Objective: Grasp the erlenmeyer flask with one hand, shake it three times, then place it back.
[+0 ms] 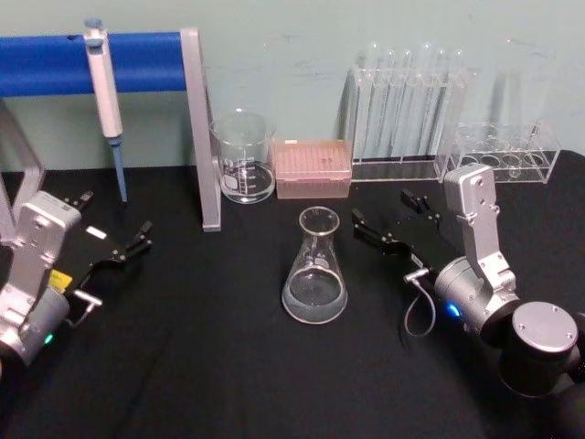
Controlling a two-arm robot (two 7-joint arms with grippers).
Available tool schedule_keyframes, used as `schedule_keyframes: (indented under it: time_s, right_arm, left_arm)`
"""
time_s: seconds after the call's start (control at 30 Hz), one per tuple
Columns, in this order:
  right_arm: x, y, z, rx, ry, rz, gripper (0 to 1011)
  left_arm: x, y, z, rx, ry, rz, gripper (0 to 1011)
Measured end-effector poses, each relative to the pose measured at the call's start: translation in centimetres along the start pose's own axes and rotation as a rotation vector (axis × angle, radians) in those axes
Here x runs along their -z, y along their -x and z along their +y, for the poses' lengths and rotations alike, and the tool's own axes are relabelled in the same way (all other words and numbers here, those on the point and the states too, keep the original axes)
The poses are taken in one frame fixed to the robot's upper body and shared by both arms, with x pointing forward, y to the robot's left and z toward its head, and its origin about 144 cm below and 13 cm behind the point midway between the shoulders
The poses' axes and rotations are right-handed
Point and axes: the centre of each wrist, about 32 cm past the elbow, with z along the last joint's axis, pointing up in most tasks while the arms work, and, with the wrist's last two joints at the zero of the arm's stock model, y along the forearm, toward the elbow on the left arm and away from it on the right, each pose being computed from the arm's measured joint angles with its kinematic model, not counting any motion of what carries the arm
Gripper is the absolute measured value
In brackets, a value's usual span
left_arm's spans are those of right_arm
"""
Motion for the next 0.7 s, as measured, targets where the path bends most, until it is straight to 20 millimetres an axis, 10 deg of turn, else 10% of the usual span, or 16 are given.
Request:
schedule_keyframes:
  time_s: [0.7]
  right_arm:
    - [0.00, 0.00, 0.00, 0.000, 0.000, 0.000, 1000]
  left_arm:
    - [0.00, 0.00, 0.00, 0.000, 0.000, 0.000, 1001]
